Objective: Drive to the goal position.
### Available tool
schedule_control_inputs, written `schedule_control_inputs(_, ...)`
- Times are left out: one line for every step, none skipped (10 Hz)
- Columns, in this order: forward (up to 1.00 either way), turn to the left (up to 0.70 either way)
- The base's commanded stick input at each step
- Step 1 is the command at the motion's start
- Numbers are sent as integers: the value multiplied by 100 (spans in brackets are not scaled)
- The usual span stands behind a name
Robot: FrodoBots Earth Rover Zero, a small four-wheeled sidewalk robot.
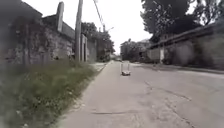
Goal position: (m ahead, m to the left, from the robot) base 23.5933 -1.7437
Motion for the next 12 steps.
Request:
schedule_control_inputs(100,-36)
schedule_control_inputs(100,-7)
schedule_control_inputs(100,0)
schedule_control_inputs(100,0)
schedule_control_inputs(100,0)
schedule_control_inputs(100,0)
schedule_control_inputs(100,11)
schedule_control_inputs(100,34)
schedule_control_inputs(100,40)
schedule_control_inputs(100,40)
schedule_control_inputs(100,40)
schedule_control_inputs(100,29)
